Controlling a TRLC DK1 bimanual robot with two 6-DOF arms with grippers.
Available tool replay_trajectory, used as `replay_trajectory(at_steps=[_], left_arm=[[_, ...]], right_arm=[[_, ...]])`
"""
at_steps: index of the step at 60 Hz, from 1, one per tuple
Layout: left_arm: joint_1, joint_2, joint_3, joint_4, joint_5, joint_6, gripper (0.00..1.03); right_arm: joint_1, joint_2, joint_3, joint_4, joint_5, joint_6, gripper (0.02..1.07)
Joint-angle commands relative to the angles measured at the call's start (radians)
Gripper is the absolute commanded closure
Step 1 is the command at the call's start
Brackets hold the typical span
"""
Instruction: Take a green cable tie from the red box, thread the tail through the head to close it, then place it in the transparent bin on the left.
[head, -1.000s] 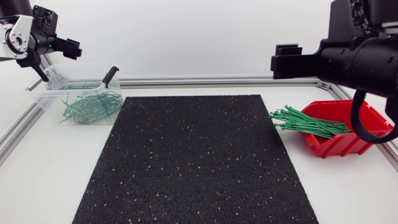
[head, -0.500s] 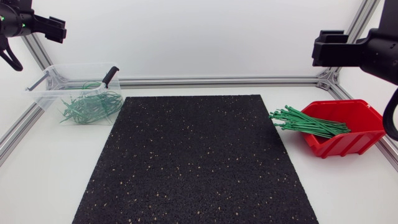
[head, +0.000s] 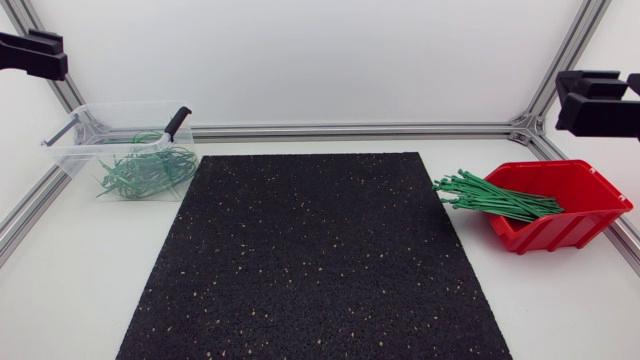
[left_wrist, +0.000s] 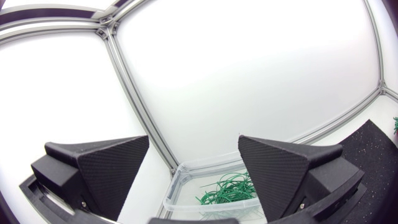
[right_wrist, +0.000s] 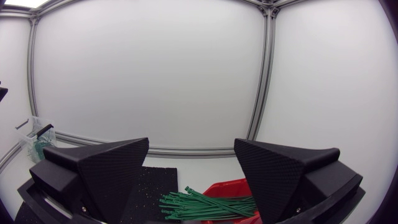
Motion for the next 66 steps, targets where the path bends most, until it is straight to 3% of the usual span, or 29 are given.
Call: replay_trajectory(at_steps=[1, 9, 49, 66], left_arm=[[-0.012, -0.088, -0.082, 0.045, 0.001, -0.038, 0.04], [-0.032, -0.194, -0.202, 0.083, 0.001, -0.059, 0.04], [-0.059, -0.632, -0.578, 0.074, 0.008, -0.146, 0.04], [-0.068, -0.755, -0.725, 0.051, 0.061, -0.220, 0.04]], right_arm=[[-0.006, -0.052, -0.051, 0.005, 0.008, -0.044, 0.07], [-0.007, -0.132, -0.103, 0.007, 0.018, -0.081, 0.07], [-0.023, -0.522, -0.316, -0.071, 0.052, -0.158, 0.07], [-0.091, -0.550, -0.432, 0.001, -0.059, -0.115, 0.07]])
